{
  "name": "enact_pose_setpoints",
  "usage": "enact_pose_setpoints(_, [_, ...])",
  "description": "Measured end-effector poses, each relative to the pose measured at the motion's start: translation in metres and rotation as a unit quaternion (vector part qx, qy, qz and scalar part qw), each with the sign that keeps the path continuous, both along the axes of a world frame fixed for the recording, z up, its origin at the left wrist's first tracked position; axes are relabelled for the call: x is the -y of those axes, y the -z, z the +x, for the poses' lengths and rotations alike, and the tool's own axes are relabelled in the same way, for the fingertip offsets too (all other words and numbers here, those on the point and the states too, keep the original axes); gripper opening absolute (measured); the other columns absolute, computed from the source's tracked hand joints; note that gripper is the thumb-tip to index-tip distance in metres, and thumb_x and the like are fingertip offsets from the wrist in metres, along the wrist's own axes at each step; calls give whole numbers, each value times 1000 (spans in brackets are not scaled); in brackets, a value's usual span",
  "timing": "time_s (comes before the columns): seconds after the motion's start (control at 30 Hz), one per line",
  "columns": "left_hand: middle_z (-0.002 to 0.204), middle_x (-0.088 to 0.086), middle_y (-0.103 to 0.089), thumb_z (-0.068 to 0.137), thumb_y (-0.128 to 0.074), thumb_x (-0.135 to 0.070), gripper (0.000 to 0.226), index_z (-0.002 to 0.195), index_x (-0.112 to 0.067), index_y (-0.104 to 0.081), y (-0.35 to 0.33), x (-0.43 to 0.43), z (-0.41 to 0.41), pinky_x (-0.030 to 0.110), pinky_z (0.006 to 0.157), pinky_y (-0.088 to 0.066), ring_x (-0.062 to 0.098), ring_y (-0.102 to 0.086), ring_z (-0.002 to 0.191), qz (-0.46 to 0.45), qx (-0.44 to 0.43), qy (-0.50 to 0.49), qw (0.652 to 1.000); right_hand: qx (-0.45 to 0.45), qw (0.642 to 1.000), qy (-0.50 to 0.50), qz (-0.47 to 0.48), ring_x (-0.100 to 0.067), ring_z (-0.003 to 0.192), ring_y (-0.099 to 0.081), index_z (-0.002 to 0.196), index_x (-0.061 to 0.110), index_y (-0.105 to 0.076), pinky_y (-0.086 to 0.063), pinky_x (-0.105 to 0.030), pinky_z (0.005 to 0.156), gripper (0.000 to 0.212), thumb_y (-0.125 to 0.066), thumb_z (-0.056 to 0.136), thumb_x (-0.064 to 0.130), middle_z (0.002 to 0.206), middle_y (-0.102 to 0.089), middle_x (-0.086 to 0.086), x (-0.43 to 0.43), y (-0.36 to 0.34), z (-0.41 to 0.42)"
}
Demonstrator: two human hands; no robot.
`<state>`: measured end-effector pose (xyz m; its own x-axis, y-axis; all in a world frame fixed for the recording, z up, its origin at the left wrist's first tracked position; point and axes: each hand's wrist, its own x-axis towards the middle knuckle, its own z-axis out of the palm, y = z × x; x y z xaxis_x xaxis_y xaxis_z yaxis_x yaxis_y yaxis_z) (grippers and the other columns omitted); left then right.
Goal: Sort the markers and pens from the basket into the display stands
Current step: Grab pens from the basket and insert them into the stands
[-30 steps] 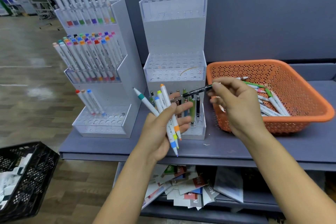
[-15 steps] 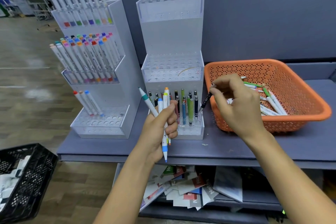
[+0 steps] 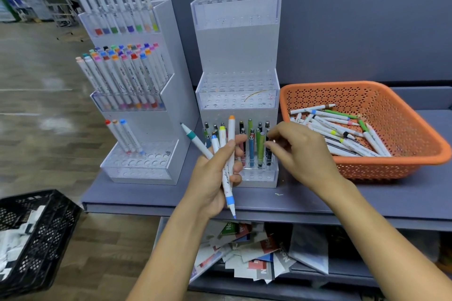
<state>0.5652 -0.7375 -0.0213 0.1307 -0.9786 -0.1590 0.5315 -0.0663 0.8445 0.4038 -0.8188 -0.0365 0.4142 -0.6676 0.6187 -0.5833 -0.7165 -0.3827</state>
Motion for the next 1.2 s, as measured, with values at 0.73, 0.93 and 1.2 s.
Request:
enact_pose_setpoints(0.73, [89,4,-75,96,-45,-27,22,100,-17,-64,-5,-27,105,30,69,-58,21,-72,81,-12,173,3,985,316,894,-160,273,-13,87,-65,105,19,-60,-56,-30,77,32,-65,83,-4,91,-67,-3,-39,-49,133])
enact_pose_setpoints(0.93, [58,1,-51,98,-45,-28,21,106,-17,-62,1,-32,167,33,63,-56,19,-58,55,7,207,-95,974,347,917,-136,144,-10,88,-66,101,22,-58,-56,-32,81,26,-65,85,3,90,-66,8,-32,-56,182])
enact_pose_setpoints(1.2, [59,-3,-38,96,-49,-10,11,106,-9,-54,5,-30,220,17,39,-34,5,-31,42,31,100,-118,987,212,970,-122,-2,-7,83,-63,104,3,-63,-53,-17,79,18,-65,86,1,90,-62,7,-14,-33,241])
